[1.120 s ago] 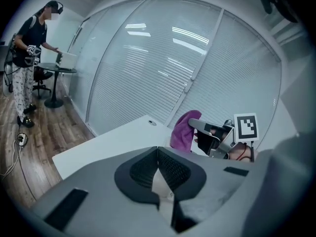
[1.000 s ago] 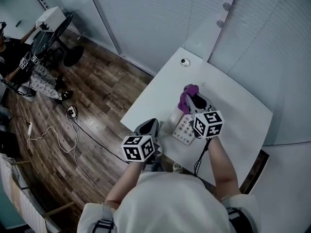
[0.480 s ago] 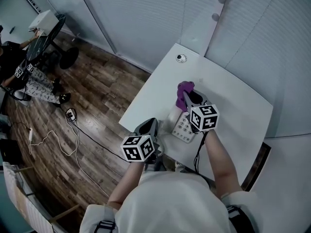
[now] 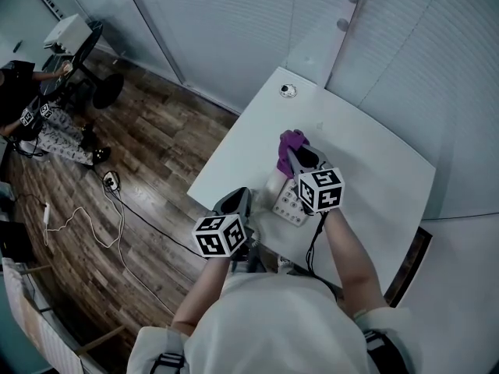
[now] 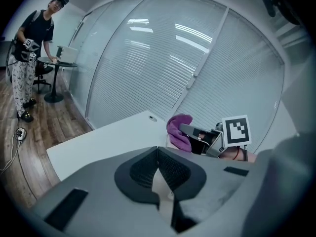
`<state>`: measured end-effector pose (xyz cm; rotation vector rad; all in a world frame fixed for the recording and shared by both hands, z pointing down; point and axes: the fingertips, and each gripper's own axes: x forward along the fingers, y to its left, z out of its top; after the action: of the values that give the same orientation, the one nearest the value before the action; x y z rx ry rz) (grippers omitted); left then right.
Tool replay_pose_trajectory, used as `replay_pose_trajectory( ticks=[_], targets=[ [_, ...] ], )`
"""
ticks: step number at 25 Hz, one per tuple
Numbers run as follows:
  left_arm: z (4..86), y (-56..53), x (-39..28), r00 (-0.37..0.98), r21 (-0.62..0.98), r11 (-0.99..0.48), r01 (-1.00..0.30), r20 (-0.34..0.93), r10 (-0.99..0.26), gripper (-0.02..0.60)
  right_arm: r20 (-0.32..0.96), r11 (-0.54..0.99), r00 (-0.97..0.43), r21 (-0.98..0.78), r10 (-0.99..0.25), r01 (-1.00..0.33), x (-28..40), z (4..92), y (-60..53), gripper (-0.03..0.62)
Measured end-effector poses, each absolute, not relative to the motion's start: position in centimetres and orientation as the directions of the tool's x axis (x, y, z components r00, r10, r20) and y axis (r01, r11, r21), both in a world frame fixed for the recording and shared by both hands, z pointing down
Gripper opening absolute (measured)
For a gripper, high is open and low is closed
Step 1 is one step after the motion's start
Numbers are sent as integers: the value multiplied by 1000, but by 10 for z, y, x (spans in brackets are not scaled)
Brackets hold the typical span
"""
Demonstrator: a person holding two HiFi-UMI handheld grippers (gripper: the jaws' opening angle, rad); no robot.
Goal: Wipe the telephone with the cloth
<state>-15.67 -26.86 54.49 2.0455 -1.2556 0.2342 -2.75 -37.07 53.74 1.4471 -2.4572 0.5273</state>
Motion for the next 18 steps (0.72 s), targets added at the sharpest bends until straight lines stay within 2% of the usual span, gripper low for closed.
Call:
replay_pose_trajectory(
  ticks=[18],
  targets=[
    [546, -241, -168, 449, 479, -198, -855, 491, -747, 21, 366, 517, -561, -218, -743, -828, -55, 540, -326, 67]
  ],
)
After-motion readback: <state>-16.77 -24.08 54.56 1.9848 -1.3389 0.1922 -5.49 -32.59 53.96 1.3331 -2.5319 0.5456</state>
